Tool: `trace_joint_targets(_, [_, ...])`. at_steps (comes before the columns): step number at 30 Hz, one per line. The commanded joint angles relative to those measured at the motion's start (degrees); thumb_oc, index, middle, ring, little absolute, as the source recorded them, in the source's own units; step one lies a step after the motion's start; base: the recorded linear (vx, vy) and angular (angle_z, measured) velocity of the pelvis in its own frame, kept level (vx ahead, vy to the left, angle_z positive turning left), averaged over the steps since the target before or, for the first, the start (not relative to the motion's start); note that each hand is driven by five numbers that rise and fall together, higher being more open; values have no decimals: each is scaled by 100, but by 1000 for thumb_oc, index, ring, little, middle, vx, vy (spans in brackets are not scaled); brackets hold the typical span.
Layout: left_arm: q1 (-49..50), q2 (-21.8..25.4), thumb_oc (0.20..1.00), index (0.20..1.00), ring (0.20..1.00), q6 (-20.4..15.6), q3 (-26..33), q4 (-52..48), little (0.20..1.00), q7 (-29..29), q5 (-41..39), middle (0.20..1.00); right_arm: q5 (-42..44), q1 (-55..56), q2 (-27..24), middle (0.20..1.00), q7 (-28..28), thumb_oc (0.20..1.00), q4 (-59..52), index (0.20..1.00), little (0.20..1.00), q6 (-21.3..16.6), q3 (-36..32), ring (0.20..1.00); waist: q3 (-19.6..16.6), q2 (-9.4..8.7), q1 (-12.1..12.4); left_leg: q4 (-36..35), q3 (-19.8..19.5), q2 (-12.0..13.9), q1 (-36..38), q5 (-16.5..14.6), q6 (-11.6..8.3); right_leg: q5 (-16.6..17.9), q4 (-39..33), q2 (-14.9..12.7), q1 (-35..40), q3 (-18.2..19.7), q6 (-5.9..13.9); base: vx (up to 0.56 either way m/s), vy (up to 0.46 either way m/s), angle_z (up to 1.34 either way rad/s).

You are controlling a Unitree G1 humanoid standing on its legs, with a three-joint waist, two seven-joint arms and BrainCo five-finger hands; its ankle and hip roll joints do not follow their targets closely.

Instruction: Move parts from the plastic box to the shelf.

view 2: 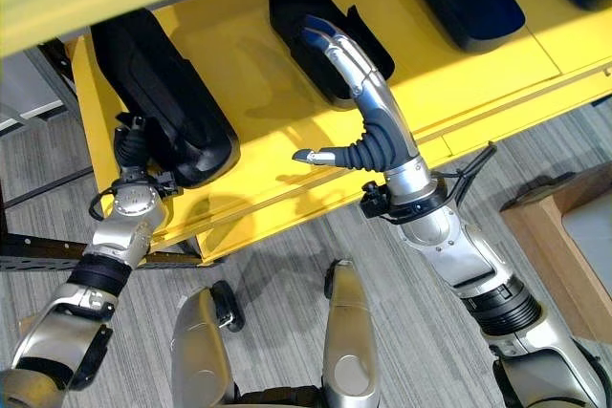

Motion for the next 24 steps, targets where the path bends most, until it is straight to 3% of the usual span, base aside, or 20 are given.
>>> trace_joint_targets(1, [68,118,200,200,200,-31,-66,124,200,-32,201,200,125,-213,103,1000,-18,1000,-294,1000,1000,-38,-113,1000,-101,-150,-18,627,505,-257,-308,410,446,33,-75,45,308,-869,-352,-49,44,-5])
trace_joint_targets(14, [-805,655,200,200,200,345,-434,1246,200,-328,553,200,490,-684,-327,1000,254,1000,-275,1000,1000,68,-65,1000,-99,-91,-316,397,651,-250,-367,468,331,46,-230,93,11,-693,-396,-26,46,-4])
trace_joint_targets(24, [-902,542,200,200,200,288,-358,1758,200,-510,84,200,482,-772,-311,1000,420,1000,-287,1000,1000,176,-76,1000,-99,-112,-411,191,663,-327,-313,438,298,35,-323,140,-74,-590,-393,1,21,0])
